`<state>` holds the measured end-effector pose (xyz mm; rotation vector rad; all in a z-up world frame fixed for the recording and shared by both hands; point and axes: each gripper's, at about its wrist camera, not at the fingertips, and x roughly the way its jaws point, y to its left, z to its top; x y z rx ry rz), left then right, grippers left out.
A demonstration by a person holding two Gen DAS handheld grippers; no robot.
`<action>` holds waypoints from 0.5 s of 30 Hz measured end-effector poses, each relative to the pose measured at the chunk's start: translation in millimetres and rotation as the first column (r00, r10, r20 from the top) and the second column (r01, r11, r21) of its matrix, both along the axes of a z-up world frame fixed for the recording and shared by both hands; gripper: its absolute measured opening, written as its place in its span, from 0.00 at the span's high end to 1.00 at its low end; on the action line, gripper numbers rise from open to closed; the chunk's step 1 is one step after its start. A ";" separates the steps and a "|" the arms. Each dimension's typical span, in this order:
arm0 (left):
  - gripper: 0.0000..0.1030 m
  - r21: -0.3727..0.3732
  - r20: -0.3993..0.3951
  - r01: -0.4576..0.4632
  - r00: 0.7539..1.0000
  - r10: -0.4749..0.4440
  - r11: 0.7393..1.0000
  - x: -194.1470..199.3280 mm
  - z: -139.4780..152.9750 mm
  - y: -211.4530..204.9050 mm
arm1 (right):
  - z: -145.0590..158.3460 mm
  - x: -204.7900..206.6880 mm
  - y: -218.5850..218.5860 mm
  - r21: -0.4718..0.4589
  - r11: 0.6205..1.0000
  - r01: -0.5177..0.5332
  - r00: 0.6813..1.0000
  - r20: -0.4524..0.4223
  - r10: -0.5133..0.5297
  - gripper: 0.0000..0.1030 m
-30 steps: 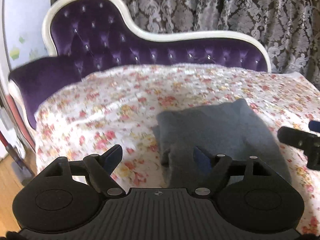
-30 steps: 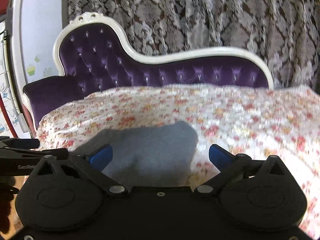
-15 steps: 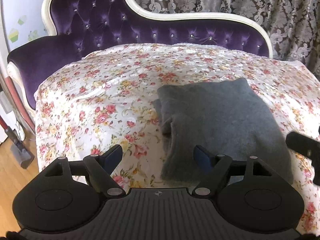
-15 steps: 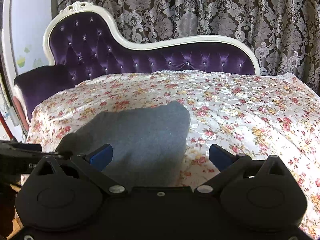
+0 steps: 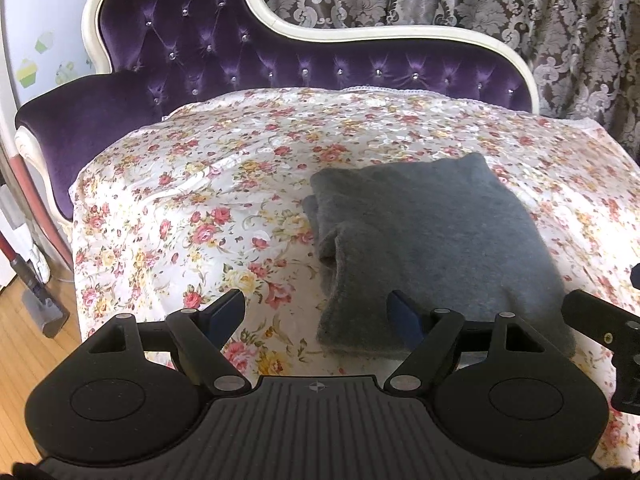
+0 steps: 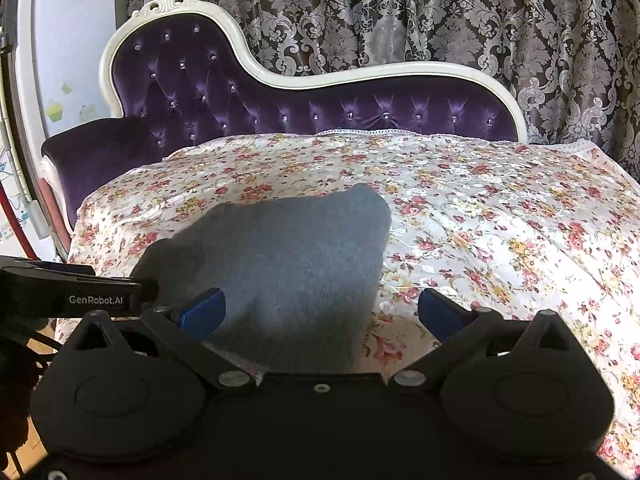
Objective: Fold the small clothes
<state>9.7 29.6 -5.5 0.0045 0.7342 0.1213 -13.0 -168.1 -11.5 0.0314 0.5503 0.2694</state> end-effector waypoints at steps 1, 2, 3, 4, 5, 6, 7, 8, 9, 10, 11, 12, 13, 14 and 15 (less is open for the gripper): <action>0.25 0.001 0.000 0.001 1.000 -0.001 1.000 -0.2 0.3 0.0 | -0.1 -0.5 0.2 0.002 1.000 0.002 1.000 -0.001 -0.002 0.01; 0.25 0.001 0.001 0.002 1.000 -0.002 1.000 -0.4 0.6 0.0 | 0.0 -0.9 0.0 0.004 1.000 0.002 1.000 -0.001 -0.002 0.01; 0.25 0.001 0.001 0.002 1.000 -0.002 1.000 -0.6 0.8 -0.5 | 0.1 -1.0 -0.2 0.006 1.000 0.003 1.000 -0.002 -0.003 0.01; 0.25 0.001 0.000 0.003 1.000 -0.003 1.000 -0.5 0.9 -1.0 | 0.2 -1.1 -0.1 0.007 1.000 0.003 1.000 -0.001 -0.003 0.01; 0.25 0.002 -0.001 0.004 1.000 -0.004 1.000 -0.5 1.0 -1.2 | 0.2 -1.0 -0.1 0.007 1.000 0.002 1.000 -0.002 -0.002 0.01; 0.25 0.002 -0.002 0.004 1.000 -0.004 1.000 -0.5 1.2 -2.1 | 0.4 -0.9 -0.1 0.007 1.000 0.001 1.000 -0.002 -0.001 0.01; 0.25 0.003 -0.003 0.006 1.000 -0.006 1.000 -0.4 1.1 -2.7 | 0.6 -0.6 0.0 0.007 1.000 0.001 1.000 -0.001 -0.001 0.01; 0.25 0.002 -0.004 0.007 1.000 -0.007 1.000 -0.4 1.1 -3.0 | 0.7 -0.2 0.2 0.009 1.000 0.001 1.000 -0.001 -0.001 0.01; 0.25 0.003 -0.005 0.007 1.000 -0.007 1.000 -0.2 1.1 -3.4 | 0.6 -0.2 0.1 0.009 1.000 0.001 1.000 -0.002 -0.001 0.01; 0.25 0.003 -0.005 0.007 1.000 -0.007 1.000 -0.1 1.0 -3.6 | 0.9 0.2 -0.1 0.011 1.000 0.001 1.000 -0.002 -0.001 0.01; 0.25 0.003 -0.005 0.007 1.000 -0.007 1.000 -0.2 1.0 -3.6 | 0.9 0.2 -0.1 0.010 1.000 0.001 1.000 -0.002 -0.001 0.01; 0.25 0.002 -0.006 0.008 1.000 -0.008 1.000 0.0 0.8 -3.9 | 0.8 0.2 -0.1 0.010 1.000 0.001 1.000 -0.003 -0.001 0.01; 0.25 0.002 -0.006 0.008 1.000 -0.008 1.000 0.2 0.7 -4.0 | 0.8 0.2 -0.2 0.010 1.000 0.001 1.000 -0.003 -0.001 0.01; 0.25 0.002 -0.007 0.009 1.000 -0.009 1.000 0.4 0.6 -3.9 | 0.8 0.3 -0.4 0.011 1.000 0.001 1.000 -0.003 -0.001 0.01; 0.25 0.003 -0.007 0.009 1.000 -0.009 1.000 0.5 0.6 -3.7 | 0.9 0.4 -0.4 0.013 1.000 0.001 1.000 -0.004 0.000 0.01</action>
